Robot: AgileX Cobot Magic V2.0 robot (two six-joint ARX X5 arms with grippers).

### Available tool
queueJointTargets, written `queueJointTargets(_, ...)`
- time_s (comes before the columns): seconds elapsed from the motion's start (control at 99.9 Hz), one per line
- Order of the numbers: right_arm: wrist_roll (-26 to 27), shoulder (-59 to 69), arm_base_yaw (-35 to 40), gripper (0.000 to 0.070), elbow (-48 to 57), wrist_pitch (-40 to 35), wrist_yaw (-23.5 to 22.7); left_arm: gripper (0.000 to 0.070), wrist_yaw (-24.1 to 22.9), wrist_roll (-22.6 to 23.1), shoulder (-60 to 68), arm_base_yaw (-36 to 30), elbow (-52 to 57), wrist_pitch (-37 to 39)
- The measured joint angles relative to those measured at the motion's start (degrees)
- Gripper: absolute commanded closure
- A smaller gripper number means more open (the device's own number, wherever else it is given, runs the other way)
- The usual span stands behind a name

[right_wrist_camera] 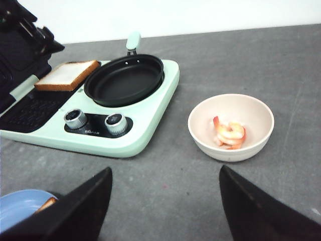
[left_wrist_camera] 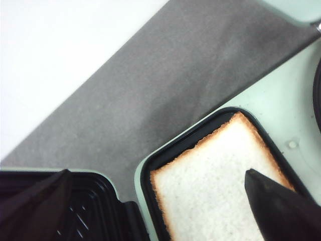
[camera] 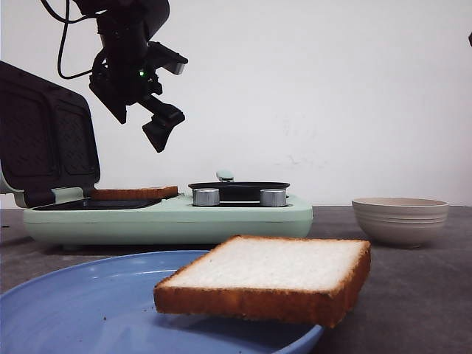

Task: Make breakfast with bread and shrimp
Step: 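Open the left gripper and raise it away from the sandwich maker, then grasp the remaining bread slice on the blue plate with the right gripper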

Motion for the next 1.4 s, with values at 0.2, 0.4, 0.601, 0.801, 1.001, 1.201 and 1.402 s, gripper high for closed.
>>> queueJointTargets(0.2,0.6,0.0,0.0,0.0282,0.0,-2.8,0.0,0.0662,3.9,-7.8,-2.3,-0.4,0.0,-2.9)
queueJointTargets(0.4,3.0,1.7,0.0,0.0297,0.0,0.4,-2.3,0.0626,8.7,-14.2,-14.8,-1.4,0.0,-2.7)
queueJointTargets(0.601,6.2,8.7,0.0,0.0297,0.0,6.5,-7.6,0.0662,14.1,-20.6,-28.0,-0.2,0.4,-8.5)
queueJointTargets(0.801,10.1,17.3,0.0,0.0297,0.0,6.5,-12.0,0.0697,20.9,-20.6,-38.1,1.5,-0.9,-20.4)
queueJointTargets(1.001,13.4,27.6,0.0,0.0284,0.8,0.8,-20.0,0.0697,25.6,-19.1,-50.6,1.6,-4.6,-25.3)
queueJointTargets(1.201,13.4,39.2,1.3,0.0269,5.6,-5.2,-29.5,0.0697,25.8,-18.9,-63.2,1.0,-10.4,-24.9)
queueJointTargets(1.402,11.8,45.5,3.5,0.0263,6.9,-5.5,-28.4,0.0697,25.8,-19.8,-73.4,0.7,-20.4,-25.0)
